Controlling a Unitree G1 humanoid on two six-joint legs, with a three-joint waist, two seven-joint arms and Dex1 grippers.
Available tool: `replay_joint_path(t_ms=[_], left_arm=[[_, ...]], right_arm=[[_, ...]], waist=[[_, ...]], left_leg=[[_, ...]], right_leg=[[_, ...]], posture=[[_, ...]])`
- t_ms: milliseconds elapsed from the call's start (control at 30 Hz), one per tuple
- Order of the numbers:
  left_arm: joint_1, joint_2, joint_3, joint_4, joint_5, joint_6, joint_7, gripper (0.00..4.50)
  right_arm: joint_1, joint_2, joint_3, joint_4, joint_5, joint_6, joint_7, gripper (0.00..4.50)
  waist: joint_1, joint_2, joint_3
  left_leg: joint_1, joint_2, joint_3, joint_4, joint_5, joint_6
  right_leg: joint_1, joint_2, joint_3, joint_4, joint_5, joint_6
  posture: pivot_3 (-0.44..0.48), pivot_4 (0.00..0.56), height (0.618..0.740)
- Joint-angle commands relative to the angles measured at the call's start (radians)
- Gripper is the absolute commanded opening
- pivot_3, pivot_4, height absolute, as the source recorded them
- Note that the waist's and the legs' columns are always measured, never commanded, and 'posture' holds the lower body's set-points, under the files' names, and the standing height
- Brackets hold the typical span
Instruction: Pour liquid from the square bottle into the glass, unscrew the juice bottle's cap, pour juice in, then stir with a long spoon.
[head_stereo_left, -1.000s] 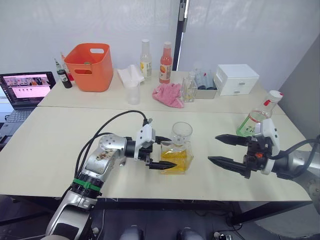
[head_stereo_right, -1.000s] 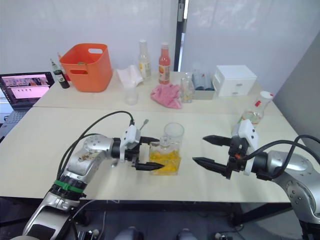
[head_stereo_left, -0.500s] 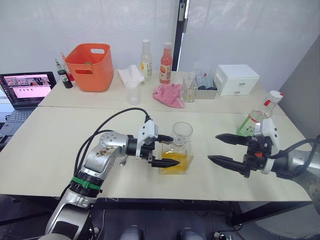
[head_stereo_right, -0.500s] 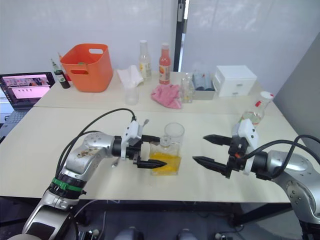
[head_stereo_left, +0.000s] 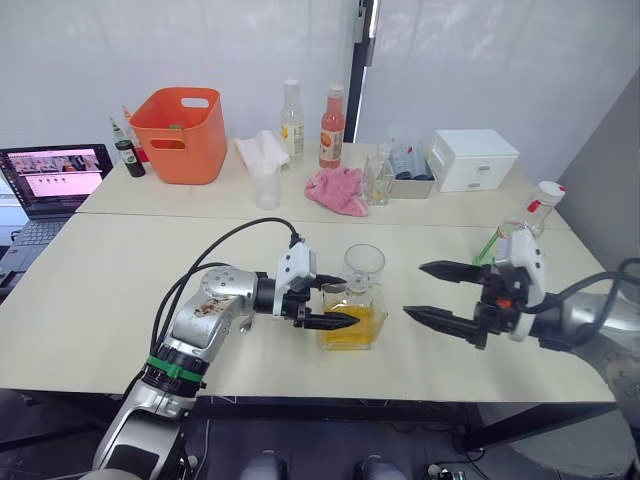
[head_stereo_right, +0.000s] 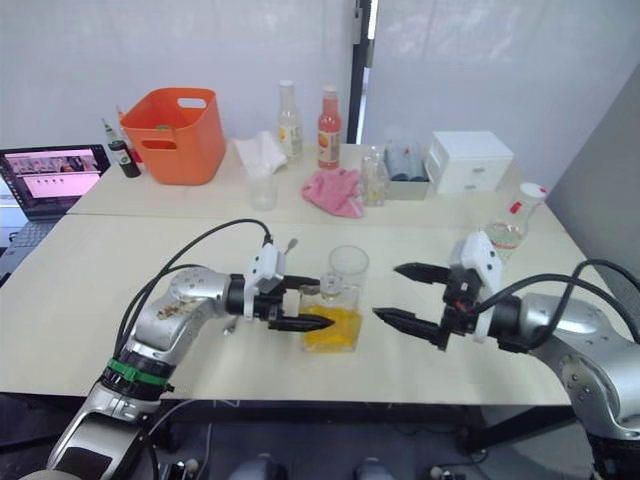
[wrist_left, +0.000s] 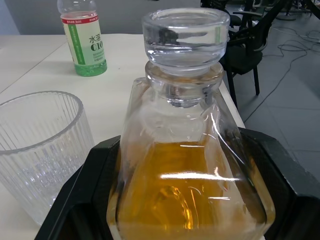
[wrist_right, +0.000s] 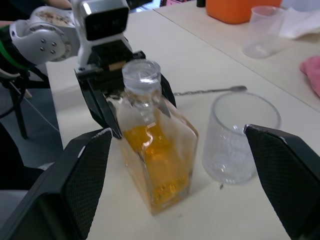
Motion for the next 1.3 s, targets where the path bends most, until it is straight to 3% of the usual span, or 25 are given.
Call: replay_joint_path(t_ms=[33, 167, 400, 767, 967, 1300], left_arm=[[-0.001, -0.012, -0.022, 0.004, 0.009, -0.023, -0.010, 2.80], [-0.003, -0.016, -0.025, 0.010, 0.012, -0.030, -0.017, 2.80], [-0.007, -0.016, -0.024, 0.009, 0.014, -0.030, -0.017, 2.80], [-0.004, -0.006, -0.022, 0.002, 0.012, -0.026, -0.024, 2.80], [-0.004, -0.004, -0.024, 0.005, 0.013, -0.027, -0.029, 2.80], [-0.003, -0.006, -0.028, 0.010, 0.016, -0.036, -0.032, 2.80]], right_arm=[[-0.099, 0.032, 0.101, -0.032, -0.030, 0.023, -0.033, 4.50], [-0.196, 0.065, 0.163, 0.014, -0.052, 0.049, -0.044, 4.50], [-0.239, 0.111, 0.220, 0.049, -0.082, 0.047, -0.032, 4.50], [-0.239, 0.150, 0.214, 0.066, -0.106, 0.041, -0.023, 1.08], [-0.241, 0.158, 0.195, 0.056, -0.096, 0.049, -0.030, 1.07], [-0.294, 0.115, 0.001, -0.021, 0.063, 0.139, -0.132, 1.07]], waist=[[0.001, 0.000, 0.000], [0.003, 0.000, 0.000], [0.003, 0.000, 0.000], [0.001, 0.000, 0.000], [0.000, 0.000, 0.000], [0.001, 0.001, 0.000]], left_leg=[[0.000, 0.000, 0.000, 0.000, 0.000, 0.000], [0.000, -0.001, 0.000, 0.000, 0.000, 0.000], [0.000, 0.000, 0.000, 0.000, 0.000, 0.000], [0.000, 0.000, 0.000, 0.000, 0.000, 0.000], [0.000, 0.000, 0.000, 0.000, 0.000, 0.000], [0.000, 0.000, -0.003, 0.000, 0.000, 0.000]], right_leg=[[0.000, 0.000, 0.000, 0.000, 0.000, 0.000], [0.001, 0.000, -0.001, -0.001, 0.000, 0.000], [0.001, 0.000, -0.001, -0.001, 0.000, 0.000], [0.001, 0.000, -0.001, 0.000, 0.000, 0.000], [0.001, 0.000, -0.001, 0.000, 0.000, 0.000], [0.001, 0.000, -0.001, 0.000, 0.000, 0.000]], posture=[[0.000, 0.150, 0.715], [0.000, 0.150, 0.715], [0.000, 0.150, 0.715], [0.000, 0.150, 0.715], [0.000, 0.150, 0.715], [0.000, 0.150, 0.715]])
